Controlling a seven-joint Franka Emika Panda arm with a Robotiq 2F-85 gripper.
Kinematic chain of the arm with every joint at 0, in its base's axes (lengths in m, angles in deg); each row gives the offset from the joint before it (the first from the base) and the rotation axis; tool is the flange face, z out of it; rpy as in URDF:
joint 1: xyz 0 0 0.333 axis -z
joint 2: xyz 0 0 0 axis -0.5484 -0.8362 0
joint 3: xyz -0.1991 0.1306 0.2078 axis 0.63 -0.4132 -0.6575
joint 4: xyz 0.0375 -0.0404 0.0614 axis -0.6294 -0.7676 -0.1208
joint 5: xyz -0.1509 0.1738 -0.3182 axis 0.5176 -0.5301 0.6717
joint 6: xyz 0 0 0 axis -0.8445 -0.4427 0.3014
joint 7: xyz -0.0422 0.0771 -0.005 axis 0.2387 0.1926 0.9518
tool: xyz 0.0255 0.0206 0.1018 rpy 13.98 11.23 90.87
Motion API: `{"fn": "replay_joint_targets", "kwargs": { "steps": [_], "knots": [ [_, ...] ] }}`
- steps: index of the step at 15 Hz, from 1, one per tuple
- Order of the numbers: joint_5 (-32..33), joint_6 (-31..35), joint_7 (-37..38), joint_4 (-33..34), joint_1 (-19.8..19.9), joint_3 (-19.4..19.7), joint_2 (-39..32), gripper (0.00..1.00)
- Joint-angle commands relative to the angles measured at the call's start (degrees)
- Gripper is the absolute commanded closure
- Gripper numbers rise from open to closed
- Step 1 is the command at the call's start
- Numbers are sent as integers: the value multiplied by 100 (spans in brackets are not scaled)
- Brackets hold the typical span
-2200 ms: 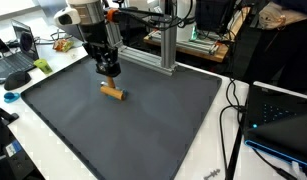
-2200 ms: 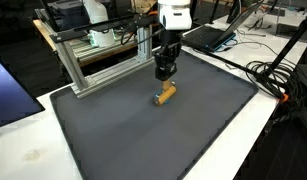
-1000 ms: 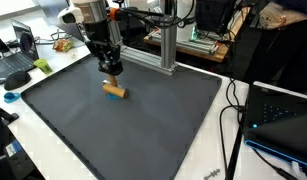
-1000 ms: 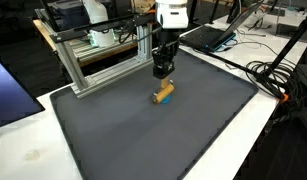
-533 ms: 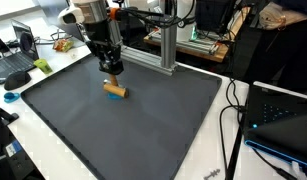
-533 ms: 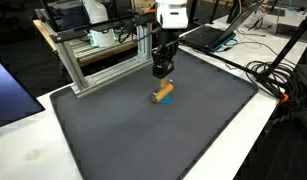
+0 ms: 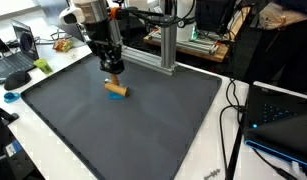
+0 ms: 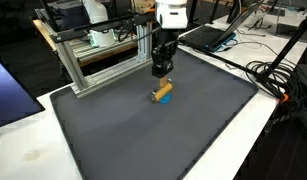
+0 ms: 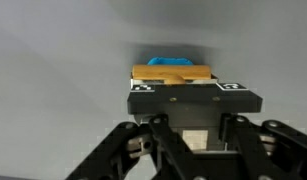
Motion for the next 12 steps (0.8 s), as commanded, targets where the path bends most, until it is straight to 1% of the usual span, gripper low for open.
{"fn": "replay_joint_targets", "kwargs": {
  "steps": [1,12],
  "knots": [
    [100,-398,73,-371,-56,7,-80,78],
    [111,-781,107,-353,-81,-24,-32,78]
  ]
}}
